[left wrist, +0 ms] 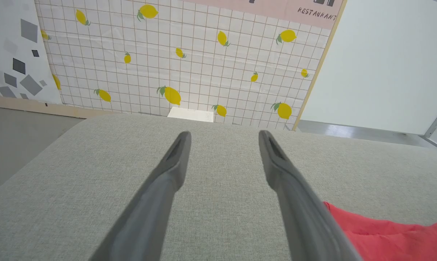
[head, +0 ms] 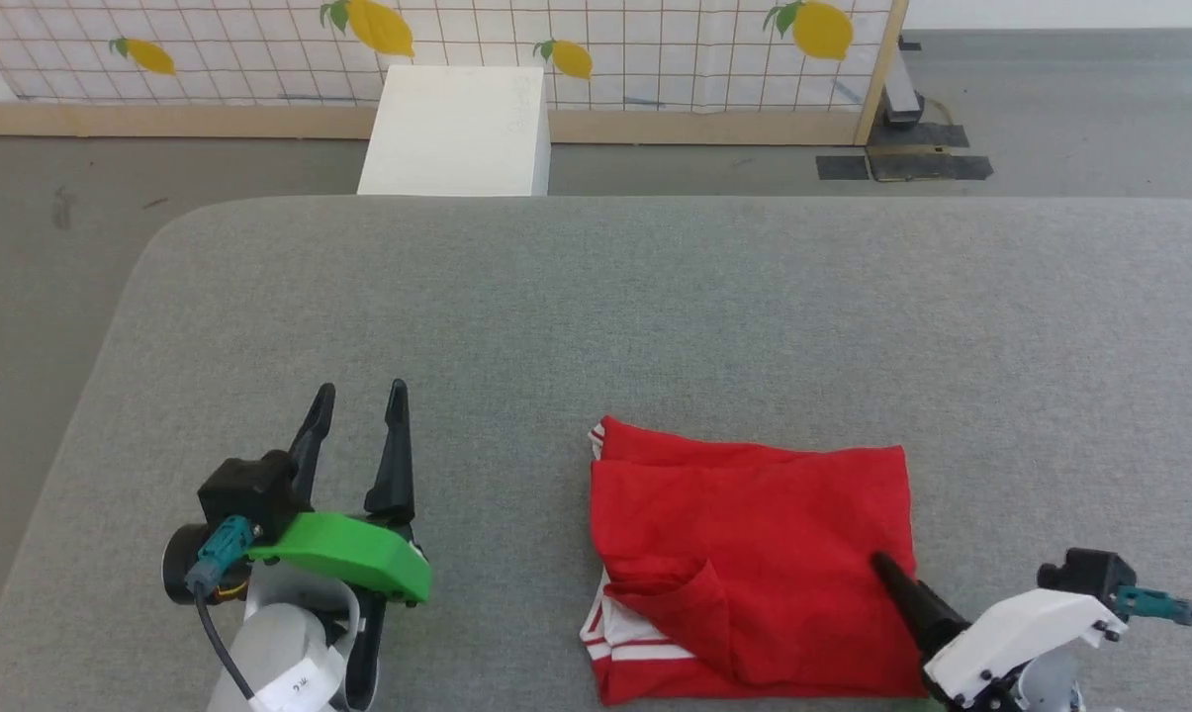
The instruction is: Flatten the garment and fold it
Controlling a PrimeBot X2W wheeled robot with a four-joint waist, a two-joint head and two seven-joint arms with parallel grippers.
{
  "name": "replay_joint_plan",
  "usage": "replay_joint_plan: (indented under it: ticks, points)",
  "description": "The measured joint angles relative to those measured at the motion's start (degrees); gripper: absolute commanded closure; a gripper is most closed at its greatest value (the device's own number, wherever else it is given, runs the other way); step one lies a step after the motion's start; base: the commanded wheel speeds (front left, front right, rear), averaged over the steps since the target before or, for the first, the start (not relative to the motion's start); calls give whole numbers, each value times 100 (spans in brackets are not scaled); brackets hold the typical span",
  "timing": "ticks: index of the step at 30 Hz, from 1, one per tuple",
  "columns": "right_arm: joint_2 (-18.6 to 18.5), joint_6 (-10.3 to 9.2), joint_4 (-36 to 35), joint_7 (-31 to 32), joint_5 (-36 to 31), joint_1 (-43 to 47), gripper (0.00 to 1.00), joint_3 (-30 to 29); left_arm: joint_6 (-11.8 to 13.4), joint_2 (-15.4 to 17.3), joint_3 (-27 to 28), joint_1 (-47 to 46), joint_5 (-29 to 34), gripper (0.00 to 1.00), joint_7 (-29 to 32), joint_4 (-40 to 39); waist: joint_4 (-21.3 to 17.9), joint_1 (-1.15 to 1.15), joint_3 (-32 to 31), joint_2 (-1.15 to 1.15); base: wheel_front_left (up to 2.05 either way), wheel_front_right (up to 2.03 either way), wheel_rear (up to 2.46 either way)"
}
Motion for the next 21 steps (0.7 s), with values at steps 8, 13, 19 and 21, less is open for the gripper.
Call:
replay_joint_plan:
  ticks: [8,13,19,21]
  points:
    - [-14,2,603,376,-111,-491,86,359,0,0,-37,1,-4,0,1,15,88,0,28,0,0,0,0]
    - [-14,1,610,555,-698,-614,100,378,0,-1,31,1,-8,0,0,2,51,0,85,0,0,0,0]
    - [-7,0,-1,1095,-2256,-886,100,787,0,2,271,11,3,0,0,-250,-212,0,172,0,0,0,0]
    - [-94,0,-392,1329,-3096,-1120,100,1198,0,7,335,18,42,0,-2,-335,-365,0,220,0,0,0,0]
